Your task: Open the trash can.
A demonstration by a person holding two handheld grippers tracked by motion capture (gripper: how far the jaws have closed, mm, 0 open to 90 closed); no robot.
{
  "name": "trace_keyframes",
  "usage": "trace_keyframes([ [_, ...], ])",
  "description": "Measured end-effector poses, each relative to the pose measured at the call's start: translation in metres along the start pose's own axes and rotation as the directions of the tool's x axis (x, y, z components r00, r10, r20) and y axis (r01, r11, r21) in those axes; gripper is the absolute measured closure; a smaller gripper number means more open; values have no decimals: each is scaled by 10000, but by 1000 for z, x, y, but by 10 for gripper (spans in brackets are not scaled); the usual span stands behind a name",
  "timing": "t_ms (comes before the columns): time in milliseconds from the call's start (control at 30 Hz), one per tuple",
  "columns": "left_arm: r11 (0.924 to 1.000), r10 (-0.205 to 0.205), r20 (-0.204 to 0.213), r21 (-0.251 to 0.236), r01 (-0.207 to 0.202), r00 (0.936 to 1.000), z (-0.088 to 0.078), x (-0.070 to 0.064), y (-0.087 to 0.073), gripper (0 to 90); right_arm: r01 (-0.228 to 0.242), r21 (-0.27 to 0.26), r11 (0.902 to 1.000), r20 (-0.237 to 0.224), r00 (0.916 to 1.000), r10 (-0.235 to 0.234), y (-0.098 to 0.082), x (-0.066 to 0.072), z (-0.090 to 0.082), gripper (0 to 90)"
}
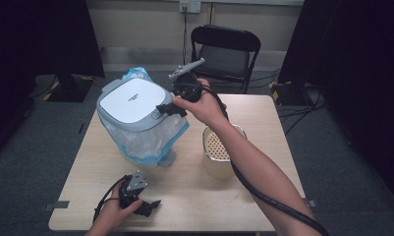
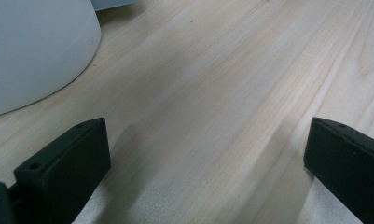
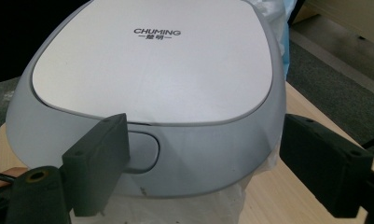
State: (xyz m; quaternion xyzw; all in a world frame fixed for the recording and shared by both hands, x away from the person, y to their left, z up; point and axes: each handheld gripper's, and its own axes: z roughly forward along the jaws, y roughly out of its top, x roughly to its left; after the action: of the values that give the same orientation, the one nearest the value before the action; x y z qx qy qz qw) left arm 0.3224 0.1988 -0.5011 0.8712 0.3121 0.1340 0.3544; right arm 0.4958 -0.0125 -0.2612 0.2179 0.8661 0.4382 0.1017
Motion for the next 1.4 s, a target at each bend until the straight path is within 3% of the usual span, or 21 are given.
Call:
trace_keyframes([
  [533, 10000, -79, 83, -31, 80, 9999, 0, 0, 0, 0, -81, -83, 9999, -29, 10000, 80, -2, 0, 2, 146],
  [800, 10000, -72, 79, -29, 73, 9999, 0, 0, 0, 0, 192, 13, 9998, 128, 9997, -192, 0, 2, 2, 148],
  [1233, 9999, -113, 91, -34, 114, 9999, 0, 0, 0, 0, 217, 90, 9997, 158, 9996, -218, -2, 3, 1, 148],
  [1400, 9998, -157, 86, -88, 158, 9998, 0, -1, 0, 0, 280, -144, 9995, 131, 9995, -278, -6, 2, -3, 146],
])
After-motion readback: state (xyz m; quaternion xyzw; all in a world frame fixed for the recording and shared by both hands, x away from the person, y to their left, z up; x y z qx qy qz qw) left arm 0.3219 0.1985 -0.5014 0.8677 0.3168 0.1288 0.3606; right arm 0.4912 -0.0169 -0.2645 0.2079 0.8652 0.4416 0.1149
